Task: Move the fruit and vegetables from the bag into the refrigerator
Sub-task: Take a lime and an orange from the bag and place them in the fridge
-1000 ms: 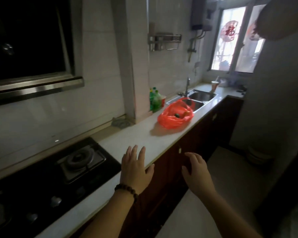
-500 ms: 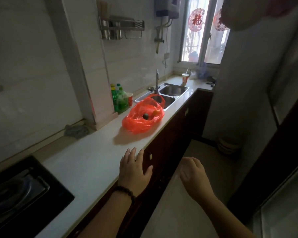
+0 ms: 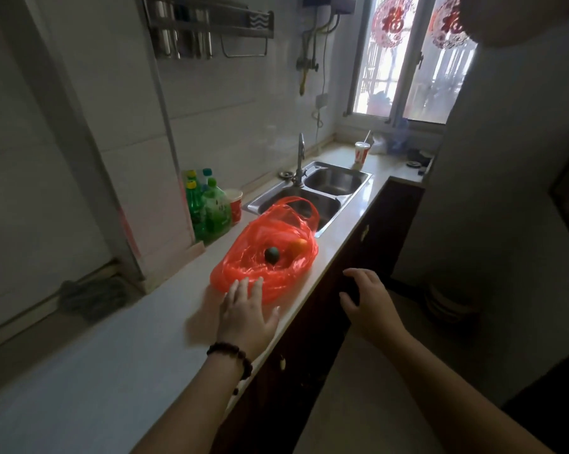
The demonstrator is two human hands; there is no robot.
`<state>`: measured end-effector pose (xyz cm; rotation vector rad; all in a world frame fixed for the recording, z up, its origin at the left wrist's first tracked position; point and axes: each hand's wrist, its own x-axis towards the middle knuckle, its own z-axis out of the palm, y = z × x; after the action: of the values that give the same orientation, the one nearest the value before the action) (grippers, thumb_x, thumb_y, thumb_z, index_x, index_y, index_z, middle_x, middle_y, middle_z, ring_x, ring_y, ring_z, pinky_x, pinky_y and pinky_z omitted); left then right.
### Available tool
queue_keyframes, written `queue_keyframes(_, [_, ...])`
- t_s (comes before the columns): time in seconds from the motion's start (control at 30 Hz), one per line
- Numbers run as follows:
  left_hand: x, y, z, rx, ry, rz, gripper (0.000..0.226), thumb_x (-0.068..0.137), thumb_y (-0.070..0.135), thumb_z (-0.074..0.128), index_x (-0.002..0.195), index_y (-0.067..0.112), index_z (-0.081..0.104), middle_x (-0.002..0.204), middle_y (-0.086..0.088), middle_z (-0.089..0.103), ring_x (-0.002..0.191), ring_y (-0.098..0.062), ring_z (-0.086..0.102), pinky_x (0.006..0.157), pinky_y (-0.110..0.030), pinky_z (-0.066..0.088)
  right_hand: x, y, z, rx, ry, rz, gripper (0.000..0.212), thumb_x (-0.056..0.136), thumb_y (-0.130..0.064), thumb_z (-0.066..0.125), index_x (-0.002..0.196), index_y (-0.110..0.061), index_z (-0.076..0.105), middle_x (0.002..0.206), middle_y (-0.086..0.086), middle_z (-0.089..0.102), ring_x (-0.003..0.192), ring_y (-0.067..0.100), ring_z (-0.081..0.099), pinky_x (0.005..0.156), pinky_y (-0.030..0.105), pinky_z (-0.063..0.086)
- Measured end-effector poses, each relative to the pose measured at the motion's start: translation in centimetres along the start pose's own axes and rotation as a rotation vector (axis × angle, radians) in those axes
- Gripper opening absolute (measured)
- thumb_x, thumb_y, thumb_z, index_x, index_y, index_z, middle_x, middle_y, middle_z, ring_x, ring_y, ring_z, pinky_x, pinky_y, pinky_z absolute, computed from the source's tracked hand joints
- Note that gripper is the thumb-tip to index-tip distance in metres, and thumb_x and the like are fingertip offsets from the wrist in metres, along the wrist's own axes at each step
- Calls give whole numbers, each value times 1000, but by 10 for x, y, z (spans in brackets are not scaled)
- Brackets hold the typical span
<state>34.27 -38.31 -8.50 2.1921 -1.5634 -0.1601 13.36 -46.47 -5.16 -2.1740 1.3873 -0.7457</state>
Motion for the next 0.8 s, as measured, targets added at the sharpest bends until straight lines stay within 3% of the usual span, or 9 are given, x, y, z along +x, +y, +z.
queue_keyframes(0.1, [40, 0, 16, -18, -41, 1, 68, 90, 49, 45, 147, 21, 20, 153, -8, 23, 142, -24, 11, 117, -43, 17, 37, 18, 10, 3, -20, 42, 46, 89, -21, 59, 133, -19, 45, 136, 1, 42, 111, 16, 52, 89, 26, 48])
queue_keyframes(0.2, [67, -4, 35, -35, -97, -20, 67, 91, 48, 44, 147, 22, 17, 154, -6, 20, 143, -22, 10, 117, -41, 16, 67, 45, 30, -10, -60, 103, 46, 89, -22, 59, 133, -20, 45, 135, 1, 43, 109, 13, 51, 82, 20, 43])
queue_keyframes(0.4, [114, -31, 75, -67, -134, -133, 66, 92, 47, 44, 148, 22, 18, 154, -6, 19, 142, -22, 11, 117, -39, 18, 143, 73, 79, -20, -196, 124, 44, 89, -22, 58, 132, -18, 46, 135, 3, 44, 117, 14, 47, 93, 24, 42])
queue_keyframes(0.53, [165, -36, 95, -139, -63, -141, 59, 93, 38, 48, 145, 23, 26, 150, -3, 27, 140, -18, 20, 114, -35, 26, 218, 78, 114, -4, -293, 17, 43, 87, -23, 59, 128, -19, 49, 132, 3, 46, 111, 18, 51, 90, 26, 43])
queue_keyframes(0.63, [212, -32, 113, -149, 22, -180, 54, 93, 32, 49, 143, 21, 32, 147, -2, 33, 138, -16, 24, 114, -29, 22, 278, 83, 141, -16, -354, -136, 41, 86, -19, 59, 126, -15, 51, 131, 6, 48, 114, 26, 51, 92, 32, 44])
queue_keyframes(0.8, [281, -20, 159, -172, 57, -336, 52, 91, 22, 51, 141, 16, 37, 143, -2, 38, 135, -17, 30, 111, -22, 19, 344, 104, 182, -124, -540, -398, 45, 84, -14, 57, 128, -13, 52, 135, 9, 46, 124, 28, 45, 100, 31, 38])
